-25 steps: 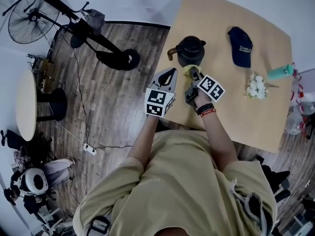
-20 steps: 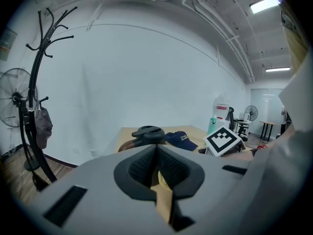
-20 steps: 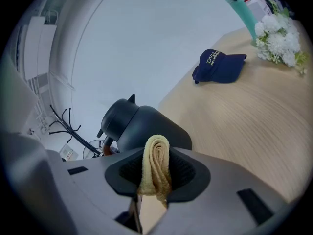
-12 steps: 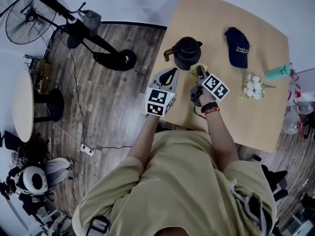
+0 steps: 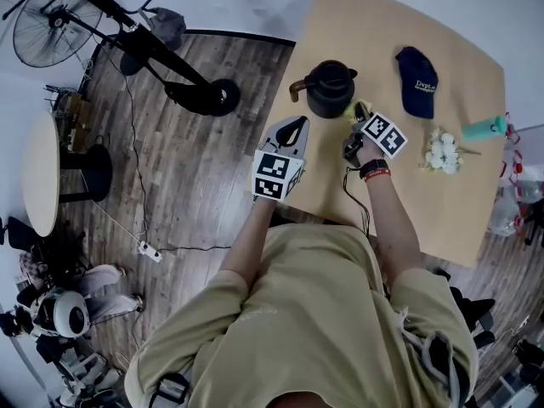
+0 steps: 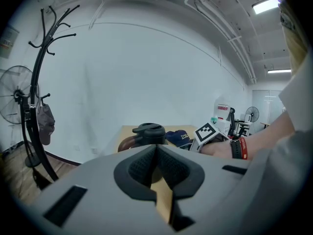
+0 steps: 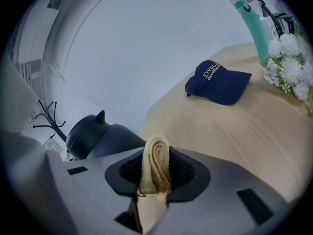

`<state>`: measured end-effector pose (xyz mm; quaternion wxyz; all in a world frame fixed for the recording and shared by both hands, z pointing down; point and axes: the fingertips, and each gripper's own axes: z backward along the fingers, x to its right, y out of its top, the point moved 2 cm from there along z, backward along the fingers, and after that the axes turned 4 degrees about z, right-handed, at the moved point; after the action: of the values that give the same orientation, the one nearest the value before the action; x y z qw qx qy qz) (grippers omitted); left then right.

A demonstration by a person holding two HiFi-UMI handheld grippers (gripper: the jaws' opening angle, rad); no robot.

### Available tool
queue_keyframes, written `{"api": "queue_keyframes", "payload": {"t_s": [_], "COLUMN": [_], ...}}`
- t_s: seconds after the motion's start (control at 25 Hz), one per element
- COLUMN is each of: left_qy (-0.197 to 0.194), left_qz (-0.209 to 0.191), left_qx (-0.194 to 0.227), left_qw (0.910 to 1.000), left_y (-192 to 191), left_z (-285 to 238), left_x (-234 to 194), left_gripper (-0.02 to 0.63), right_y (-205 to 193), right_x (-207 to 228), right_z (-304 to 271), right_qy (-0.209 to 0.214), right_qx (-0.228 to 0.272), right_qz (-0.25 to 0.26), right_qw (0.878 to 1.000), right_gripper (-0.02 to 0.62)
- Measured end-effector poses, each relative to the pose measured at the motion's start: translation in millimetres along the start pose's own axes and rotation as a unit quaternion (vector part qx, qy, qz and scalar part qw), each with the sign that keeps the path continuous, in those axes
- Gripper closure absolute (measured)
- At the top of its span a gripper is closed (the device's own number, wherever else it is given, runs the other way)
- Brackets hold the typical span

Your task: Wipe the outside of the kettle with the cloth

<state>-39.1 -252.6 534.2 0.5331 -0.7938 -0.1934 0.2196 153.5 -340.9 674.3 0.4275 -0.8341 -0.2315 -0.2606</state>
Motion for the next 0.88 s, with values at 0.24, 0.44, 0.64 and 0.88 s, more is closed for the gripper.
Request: {"api": "queue_keyframes", "payload": {"t_s": [0.24, 0.44, 0.64, 0.88], "left_qy": [0.007, 0.011, 0.008, 0.011], "left_qz": [0.003, 0.005, 0.008, 0.013], "left_qx": [-0.004, -0.004, -0.003, 0.001], "left_qw": [1.0000, 0.9999, 0.9999, 0.9999], "left_y": [-5.2, -5.7, -6.5, -7.1], "left_z": [7.5, 13.5, 17.7, 29.2], "left_x": [-8.8, -16.6, -22.9, -39.7], "left_gripper": [0.583, 0.583, 0.583, 0.583], "right_y": [9.9, 3.5, -26.4, -72.1], "right_x": [5.2, 5.5, 2.8, -39.2], "right_z": [-11.2, -4.8, 13.0, 31.0], "right_qy": [-0.009, -0.011, -0.011, 0.027], "right_qx": [0.004, 0.006, -0.003, -0.016], "right_qz": [0.011, 0.025, -0.019, -0.048], "right_qw": [1.000, 1.000, 1.000, 0.998], "right_gripper": [0.472, 0.472, 0.472, 0.472]}}
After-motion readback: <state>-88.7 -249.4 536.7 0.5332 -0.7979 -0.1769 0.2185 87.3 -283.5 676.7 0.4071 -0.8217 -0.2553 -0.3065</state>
